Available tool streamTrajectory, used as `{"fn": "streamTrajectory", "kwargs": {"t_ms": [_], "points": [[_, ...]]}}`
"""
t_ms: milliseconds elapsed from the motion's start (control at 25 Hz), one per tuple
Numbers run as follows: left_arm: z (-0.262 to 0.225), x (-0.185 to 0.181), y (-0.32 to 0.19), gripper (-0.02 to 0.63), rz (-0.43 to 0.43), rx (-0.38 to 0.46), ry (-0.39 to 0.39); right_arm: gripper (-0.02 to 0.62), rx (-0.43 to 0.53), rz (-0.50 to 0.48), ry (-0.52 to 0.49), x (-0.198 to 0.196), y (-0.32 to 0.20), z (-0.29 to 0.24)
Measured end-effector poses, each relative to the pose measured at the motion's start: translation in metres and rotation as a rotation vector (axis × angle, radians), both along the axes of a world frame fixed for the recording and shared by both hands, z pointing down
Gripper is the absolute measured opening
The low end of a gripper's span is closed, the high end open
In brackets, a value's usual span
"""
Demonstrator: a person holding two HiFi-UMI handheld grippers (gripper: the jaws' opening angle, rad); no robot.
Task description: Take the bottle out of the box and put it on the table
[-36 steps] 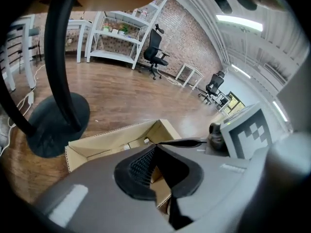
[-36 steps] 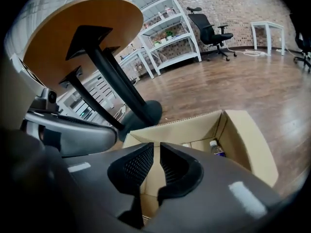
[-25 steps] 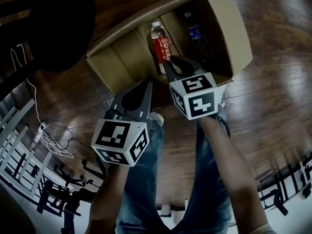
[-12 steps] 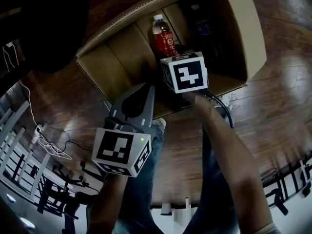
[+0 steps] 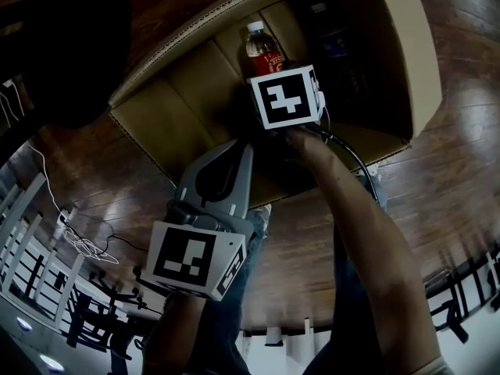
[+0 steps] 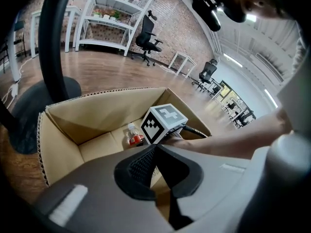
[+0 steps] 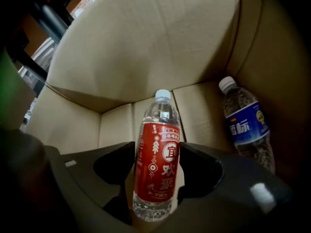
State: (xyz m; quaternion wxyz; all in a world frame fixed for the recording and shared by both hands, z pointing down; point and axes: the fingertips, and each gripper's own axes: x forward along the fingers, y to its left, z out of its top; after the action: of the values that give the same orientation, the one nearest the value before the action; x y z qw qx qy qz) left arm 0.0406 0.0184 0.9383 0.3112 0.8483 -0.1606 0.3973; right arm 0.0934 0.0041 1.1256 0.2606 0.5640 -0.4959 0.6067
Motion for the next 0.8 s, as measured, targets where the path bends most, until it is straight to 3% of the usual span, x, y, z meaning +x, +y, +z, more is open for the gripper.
{"fn": "streamTrajectory", "kwargs": {"t_ms": [160,360,600,800], "points": [[0.003,0.004,-0.005,-0.003,0.013,0.008,0.001,0.298,-0.031,0.008,-0.02,-0.005,-0.003,0.013],[0.01,0.005,-0.016,-0.003,0.021,0.02,0.005,0.338,-0.071,-0.022,0.037,-0.003,-0.008,0.035],[0.008,0.002,-0.026,-0.003,0.002,0.039,0.001,0.305,-0.075,0.027,0.061,0.002,-0.009,0.036],[0.008,-0.008,-0.022,-0.003,-0.02,0.021,-0.016,0.295,-0.084,0.091,0.017,0.0,0.004,0.024]]}}
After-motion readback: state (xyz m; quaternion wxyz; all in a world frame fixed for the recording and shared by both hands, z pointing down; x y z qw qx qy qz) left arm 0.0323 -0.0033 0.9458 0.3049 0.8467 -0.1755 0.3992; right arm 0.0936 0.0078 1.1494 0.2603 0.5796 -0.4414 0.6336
